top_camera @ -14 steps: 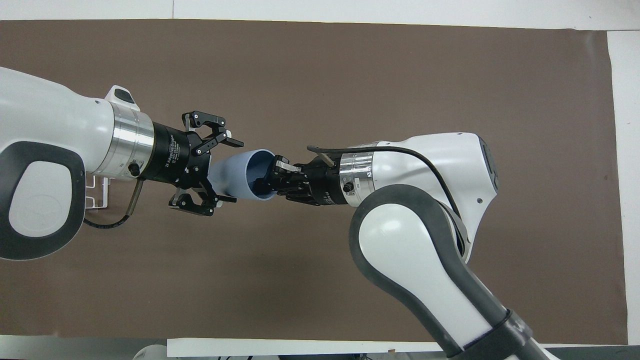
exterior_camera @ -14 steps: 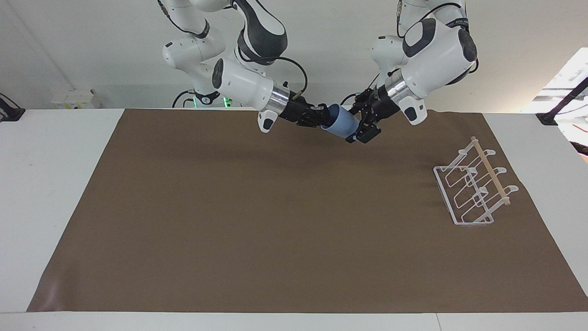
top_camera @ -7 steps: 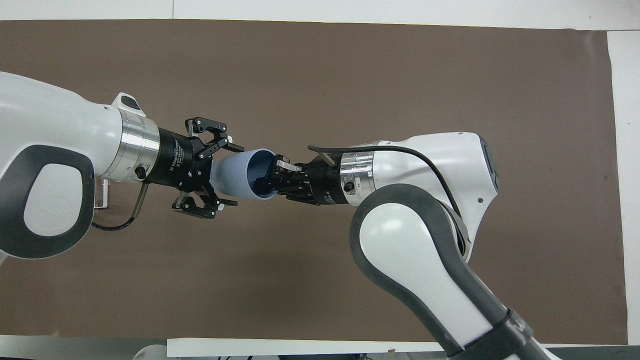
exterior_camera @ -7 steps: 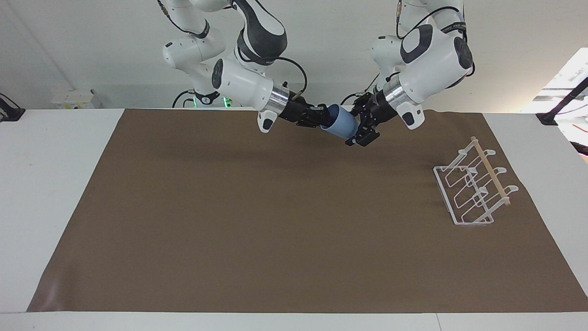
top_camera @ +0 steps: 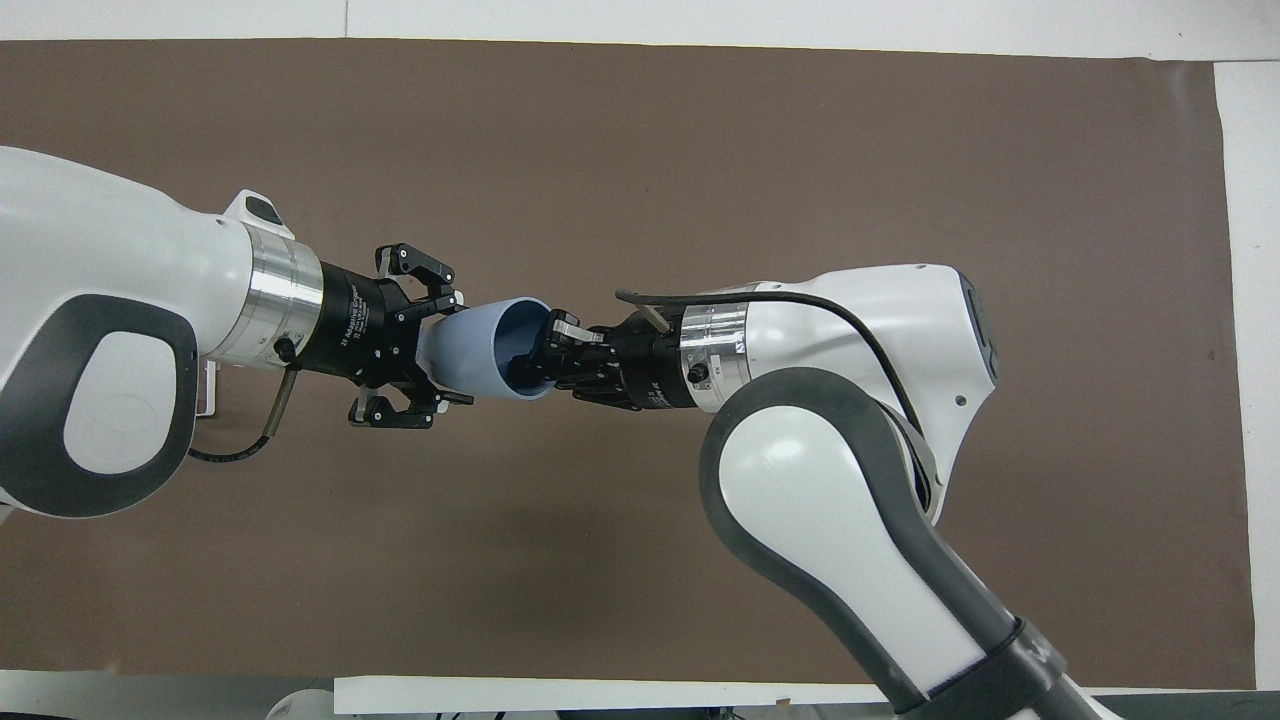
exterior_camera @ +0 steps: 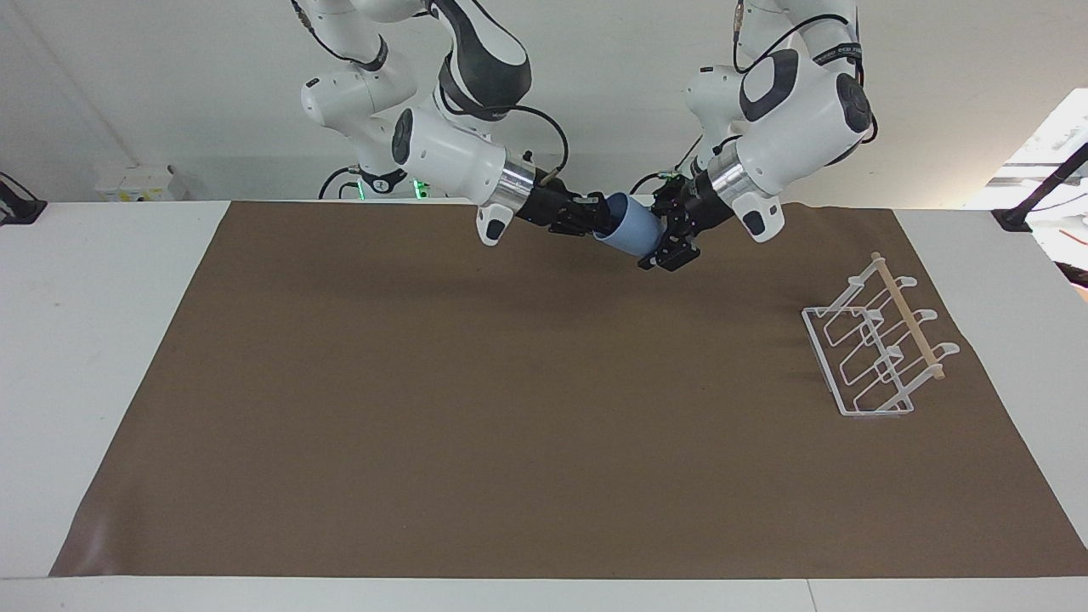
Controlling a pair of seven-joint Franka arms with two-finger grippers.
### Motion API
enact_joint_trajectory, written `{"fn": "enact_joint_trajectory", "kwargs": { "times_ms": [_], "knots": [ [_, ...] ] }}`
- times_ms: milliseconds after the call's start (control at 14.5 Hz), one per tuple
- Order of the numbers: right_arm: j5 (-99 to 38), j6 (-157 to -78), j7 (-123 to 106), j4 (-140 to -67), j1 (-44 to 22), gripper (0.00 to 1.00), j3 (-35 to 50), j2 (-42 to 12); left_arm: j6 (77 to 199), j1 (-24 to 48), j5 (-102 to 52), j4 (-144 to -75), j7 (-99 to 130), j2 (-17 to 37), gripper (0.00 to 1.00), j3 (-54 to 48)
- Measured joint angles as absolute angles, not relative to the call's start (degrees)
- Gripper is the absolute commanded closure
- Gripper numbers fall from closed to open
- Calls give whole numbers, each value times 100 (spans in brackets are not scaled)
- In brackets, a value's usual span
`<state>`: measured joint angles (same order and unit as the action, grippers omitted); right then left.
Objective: Hang cup on cup holder
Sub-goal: 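Close the left gripper on the cup's open rim, then open the right gripper and withdraw it while the left gripper holds the cup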
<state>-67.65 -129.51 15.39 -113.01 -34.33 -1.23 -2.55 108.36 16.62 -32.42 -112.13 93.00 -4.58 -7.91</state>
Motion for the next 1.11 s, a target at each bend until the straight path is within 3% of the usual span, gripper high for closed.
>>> {"fn": "enact_joint_trajectory", "kwargs": {
  "times_ms": [138,346,415,484,553,899,1106],
  "knots": [
    [-6779,-12967,1539,-11300,-3457,100,-119,-266,10852,1735,-2986,-11206,9352,-464,99,-795],
    [-6780,-12976,1539,-11304,-3462,100,-121,-266,10876,1763,-2906,-11204,9368,-464,100,-795],
    [-6780,-12976,1539,-11304,-3462,86,-121,-266,10877,1764,-2902,-11204,9368,-464,100,-795],
    [-6781,-12976,1540,-11304,-3462,39,-121,-266,10877,1765,-2899,-11202,9368,-464,100,-795],
    [-6782,-12975,1540,-11303,-3463,3,-121,-266,10877,1767,-2888,-11199,9363,-465,100,-795],
    [-6781,-12857,1540,-11300,-3331,1,-166,-255,10877,1767,-2819,-11199,9355,-466,100,-793],
    [-6462,-11860,1379,-11276,-2564,1,-212,-121,10877,1767,-2805,-11199,9355,-466,100,-789]
  ]
}}
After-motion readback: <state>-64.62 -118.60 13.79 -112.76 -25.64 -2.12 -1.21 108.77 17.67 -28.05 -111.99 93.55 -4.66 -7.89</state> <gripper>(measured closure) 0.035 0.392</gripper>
